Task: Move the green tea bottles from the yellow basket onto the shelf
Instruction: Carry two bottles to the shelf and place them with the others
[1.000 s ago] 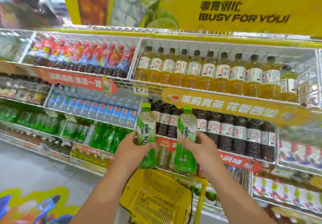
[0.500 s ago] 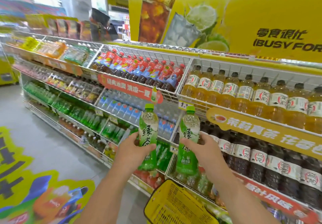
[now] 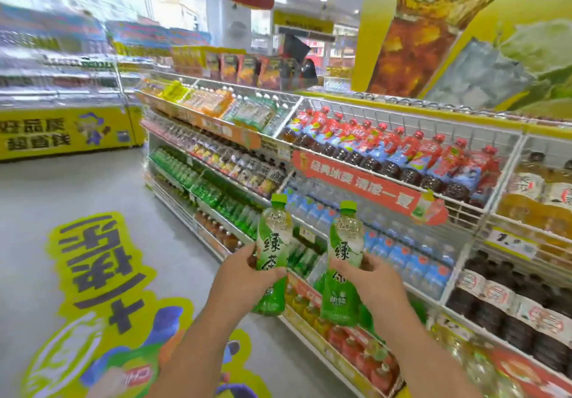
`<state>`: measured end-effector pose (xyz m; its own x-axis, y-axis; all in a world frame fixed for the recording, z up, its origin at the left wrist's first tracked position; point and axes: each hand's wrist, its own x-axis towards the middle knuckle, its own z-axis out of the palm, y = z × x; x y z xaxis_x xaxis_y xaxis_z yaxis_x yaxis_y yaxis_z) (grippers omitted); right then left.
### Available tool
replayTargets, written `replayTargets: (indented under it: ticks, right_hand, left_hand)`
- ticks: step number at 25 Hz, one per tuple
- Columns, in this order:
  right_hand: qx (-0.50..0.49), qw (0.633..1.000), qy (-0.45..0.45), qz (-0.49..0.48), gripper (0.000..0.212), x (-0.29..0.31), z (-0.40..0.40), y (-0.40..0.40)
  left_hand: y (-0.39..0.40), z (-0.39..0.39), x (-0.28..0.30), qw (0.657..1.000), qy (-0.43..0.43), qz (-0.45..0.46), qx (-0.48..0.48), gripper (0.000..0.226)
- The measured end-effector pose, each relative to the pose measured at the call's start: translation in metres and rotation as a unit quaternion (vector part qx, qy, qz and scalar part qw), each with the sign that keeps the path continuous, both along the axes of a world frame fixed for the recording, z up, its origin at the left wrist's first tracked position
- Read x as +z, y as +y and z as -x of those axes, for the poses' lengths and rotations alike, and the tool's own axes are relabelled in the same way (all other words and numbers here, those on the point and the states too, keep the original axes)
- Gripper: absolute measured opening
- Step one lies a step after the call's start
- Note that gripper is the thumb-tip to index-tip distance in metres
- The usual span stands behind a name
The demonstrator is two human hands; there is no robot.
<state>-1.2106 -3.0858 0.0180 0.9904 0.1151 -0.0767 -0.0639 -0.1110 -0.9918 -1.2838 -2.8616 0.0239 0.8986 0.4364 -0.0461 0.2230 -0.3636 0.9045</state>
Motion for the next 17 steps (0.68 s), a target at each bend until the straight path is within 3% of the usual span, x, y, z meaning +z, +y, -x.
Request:
replayTargets:
  ticks: [5,12,17]
  right_hand:
    - [0.024,1.000,0.002,-0.012,0.035,0.003,-0.022,0.107]
    - [0.054,0.999,-0.002,-0.001,0.038,-0.024,-0.102,0.217]
    - [0.067,0.997,0.016,-0.028,0.042,-0.039,-0.182,0.291]
  left_hand:
    - [0.105,-0.014,-0.003,0.999,0.000,-0.009,0.041,0.044]
    - [0.188,-0.079,-0.029,0.998,-0.007,0.018,0.061,0.053]
    - [0.237,-0.145,-0.039,0.996,-0.004,0.012,0.085,0.040]
